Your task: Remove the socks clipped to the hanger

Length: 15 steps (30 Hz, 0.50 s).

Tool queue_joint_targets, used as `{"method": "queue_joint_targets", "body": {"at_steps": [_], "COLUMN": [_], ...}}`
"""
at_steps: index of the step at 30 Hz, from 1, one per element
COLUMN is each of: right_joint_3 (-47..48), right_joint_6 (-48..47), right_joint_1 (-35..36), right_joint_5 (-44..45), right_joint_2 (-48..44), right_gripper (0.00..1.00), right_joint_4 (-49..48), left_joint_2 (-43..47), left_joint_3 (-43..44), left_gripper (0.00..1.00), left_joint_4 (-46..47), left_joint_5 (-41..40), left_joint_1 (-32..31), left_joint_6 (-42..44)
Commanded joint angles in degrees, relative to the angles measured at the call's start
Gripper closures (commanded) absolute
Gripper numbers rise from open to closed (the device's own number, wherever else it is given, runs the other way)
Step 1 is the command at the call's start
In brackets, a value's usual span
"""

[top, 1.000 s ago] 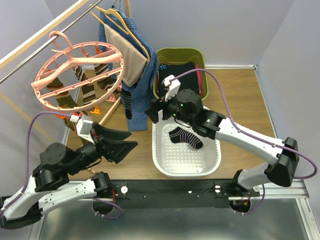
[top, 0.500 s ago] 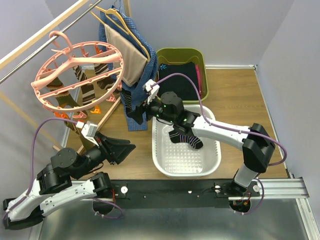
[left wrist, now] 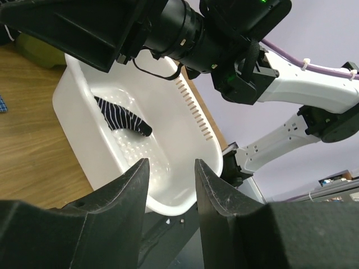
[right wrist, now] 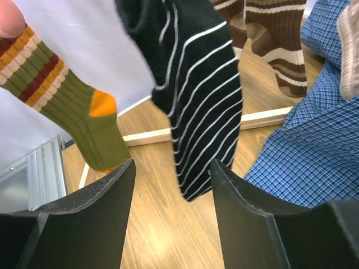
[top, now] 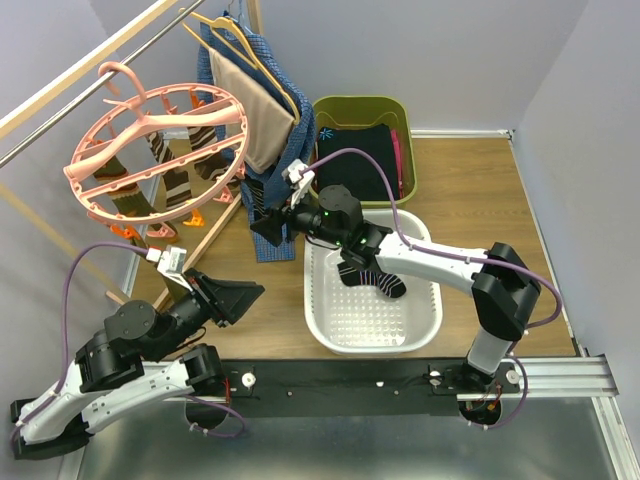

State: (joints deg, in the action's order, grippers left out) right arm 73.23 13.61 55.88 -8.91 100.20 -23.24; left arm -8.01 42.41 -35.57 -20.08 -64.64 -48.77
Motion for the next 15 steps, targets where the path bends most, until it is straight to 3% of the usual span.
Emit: {"method": "queue_joint_targets", "body": {"at_steps": [1,9,15], "right_joint_3": [1.5,1.7,3.8], "right_joint_6": [0.9,0.5,1.3], "right_joint_1": [0.3,0.2,0.2], "right_joint_5": [-1.6,-0.1,-1.0], "right_joint_2": [0.7,1.5,2.5], "right_gripper": [0.36,0.38,0.46], "right_joint_4": [0.1,-0.8,-0.2], "left_joint_2": [-0.6,-0.1,0.3], "left_joint_3": [-0.3,-0.8,-0.8], "left_gripper": [0.53,0.53,0.53], "left_joint_4": [-0.7,-1.4,-1.4], "left_joint_5": [-3.0,-3.0,-3.2], "left_joint_1": [-0.3,-0.2,-0.2], "left_joint_6": [-2.1,-3.1,-3.3]}}
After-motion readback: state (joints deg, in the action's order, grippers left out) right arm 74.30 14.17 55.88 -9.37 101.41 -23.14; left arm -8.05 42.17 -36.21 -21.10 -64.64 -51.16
